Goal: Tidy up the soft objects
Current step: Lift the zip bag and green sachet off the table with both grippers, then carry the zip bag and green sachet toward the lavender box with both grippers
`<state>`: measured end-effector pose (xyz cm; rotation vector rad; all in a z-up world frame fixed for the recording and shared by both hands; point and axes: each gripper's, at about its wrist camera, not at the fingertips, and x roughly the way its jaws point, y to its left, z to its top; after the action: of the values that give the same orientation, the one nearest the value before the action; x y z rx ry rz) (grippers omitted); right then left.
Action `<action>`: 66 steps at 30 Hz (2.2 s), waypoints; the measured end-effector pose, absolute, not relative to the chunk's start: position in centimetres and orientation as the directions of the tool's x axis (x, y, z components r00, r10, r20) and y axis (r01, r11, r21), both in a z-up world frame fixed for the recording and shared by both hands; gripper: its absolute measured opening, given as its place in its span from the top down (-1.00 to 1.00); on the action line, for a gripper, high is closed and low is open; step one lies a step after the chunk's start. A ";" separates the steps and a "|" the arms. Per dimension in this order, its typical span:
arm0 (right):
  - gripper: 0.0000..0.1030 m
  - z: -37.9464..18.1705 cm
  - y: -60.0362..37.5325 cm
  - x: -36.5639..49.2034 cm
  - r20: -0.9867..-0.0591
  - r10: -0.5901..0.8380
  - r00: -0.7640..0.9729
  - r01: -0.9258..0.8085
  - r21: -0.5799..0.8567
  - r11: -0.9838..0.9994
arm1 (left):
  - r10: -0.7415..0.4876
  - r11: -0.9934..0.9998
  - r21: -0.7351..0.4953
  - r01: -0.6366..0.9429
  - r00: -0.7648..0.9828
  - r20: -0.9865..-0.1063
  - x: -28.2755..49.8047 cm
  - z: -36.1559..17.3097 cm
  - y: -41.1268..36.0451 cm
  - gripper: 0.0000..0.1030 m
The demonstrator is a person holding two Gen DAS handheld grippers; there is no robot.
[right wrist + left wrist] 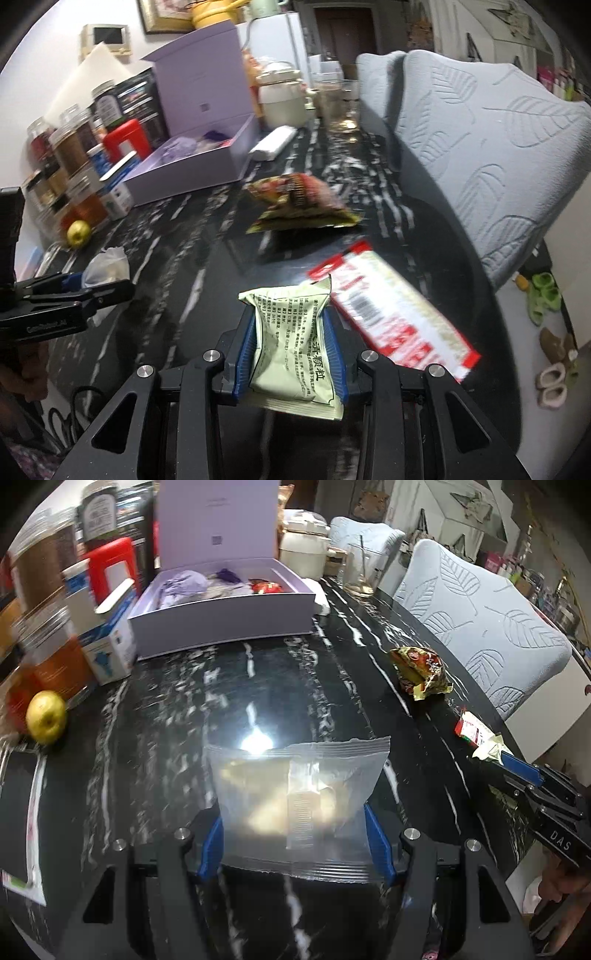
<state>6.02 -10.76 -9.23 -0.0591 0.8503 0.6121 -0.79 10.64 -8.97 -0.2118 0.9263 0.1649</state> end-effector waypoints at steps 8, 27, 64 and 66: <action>0.33 -8.9 -7.3 3.4 -0.699 0.564 0.439 -0.627 0.211 0.750 | 0.097 0.950 -0.109 -0.294 0.606 -0.790 -4.3 -8.6 12.3 -0.24; 0.33 -7.6 0.5 -2.4 -0.649 0.696 0.308 -0.783 0.242 0.572 | 0.171 0.907 -0.130 -0.401 0.631 -0.757 -10.2 -6.4 17.2 -0.24; 0.32 5.5 5.3 5.4 -0.409 0.799 0.440 -0.835 0.142 0.532 | 0.225 0.950 -0.068 -0.305 0.819 -0.528 0.3 7.0 21.3 -0.24; 0.32 6.1 5.4 6.3 -0.397 0.798 0.453 -0.833 0.131 0.538 | 0.222 0.950 -0.073 -0.303 0.824 -0.522 1.2 7.5 21.7 -0.24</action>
<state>6.28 5.38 6.10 -0.0871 0.4422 1.0081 1.24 21.69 7.48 -0.1559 0.5343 0.2806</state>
